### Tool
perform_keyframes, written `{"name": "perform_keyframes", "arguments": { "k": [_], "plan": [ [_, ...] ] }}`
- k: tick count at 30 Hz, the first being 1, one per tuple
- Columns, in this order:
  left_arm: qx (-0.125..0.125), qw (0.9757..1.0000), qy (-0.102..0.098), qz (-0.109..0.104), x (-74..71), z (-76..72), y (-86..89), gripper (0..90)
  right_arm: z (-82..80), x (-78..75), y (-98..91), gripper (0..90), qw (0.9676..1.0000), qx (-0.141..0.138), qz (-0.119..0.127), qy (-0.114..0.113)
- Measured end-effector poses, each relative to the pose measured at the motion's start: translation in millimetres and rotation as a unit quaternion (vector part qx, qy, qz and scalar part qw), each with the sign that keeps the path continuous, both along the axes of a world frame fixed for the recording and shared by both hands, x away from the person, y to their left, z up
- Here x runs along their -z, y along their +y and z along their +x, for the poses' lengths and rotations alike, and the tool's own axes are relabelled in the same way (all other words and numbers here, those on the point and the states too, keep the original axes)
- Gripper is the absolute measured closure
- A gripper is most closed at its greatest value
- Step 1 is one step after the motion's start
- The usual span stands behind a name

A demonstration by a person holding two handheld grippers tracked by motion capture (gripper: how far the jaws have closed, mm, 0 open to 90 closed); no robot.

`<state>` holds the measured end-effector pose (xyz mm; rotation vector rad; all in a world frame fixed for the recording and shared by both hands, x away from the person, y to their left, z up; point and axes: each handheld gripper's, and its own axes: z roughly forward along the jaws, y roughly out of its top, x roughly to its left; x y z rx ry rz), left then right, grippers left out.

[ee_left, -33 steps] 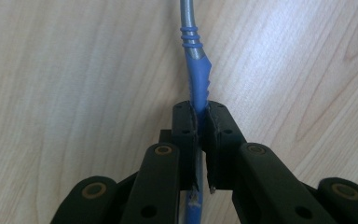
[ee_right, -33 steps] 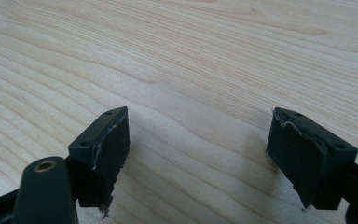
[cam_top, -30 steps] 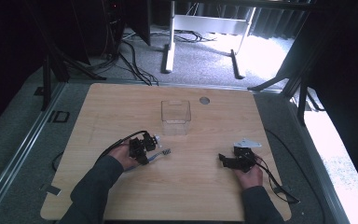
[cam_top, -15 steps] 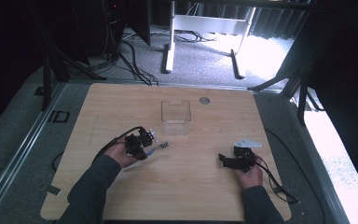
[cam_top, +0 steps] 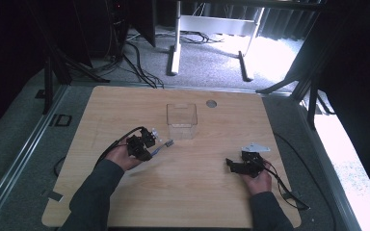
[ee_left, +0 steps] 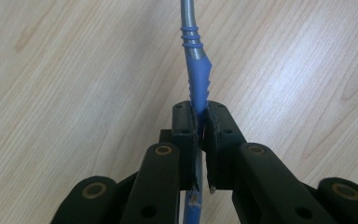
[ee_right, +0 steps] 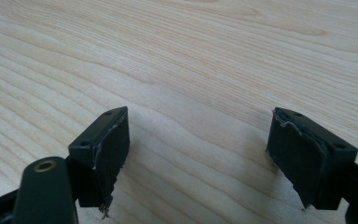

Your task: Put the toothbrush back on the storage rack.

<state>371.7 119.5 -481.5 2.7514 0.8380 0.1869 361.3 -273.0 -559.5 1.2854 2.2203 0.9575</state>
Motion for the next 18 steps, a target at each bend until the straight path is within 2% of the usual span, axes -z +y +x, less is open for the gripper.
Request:
{"name": "perform_keyframes", "arguments": {
  "k": [12,18],
  "plan": [
    [-0.015,0.9994,-0.018,-0.024,-8.7,-0.7,0.6,83.6,0.0,0.0,0.1,20.7,1.0,0.0,0.0,0.0],
    [-0.025,0.9982,-0.038,-0.04,-15.3,-2.6,2.9,83.6,-0.1,0.0,0.2,20.7,1.0,0.001,0.001,0.0]
  ]
}}
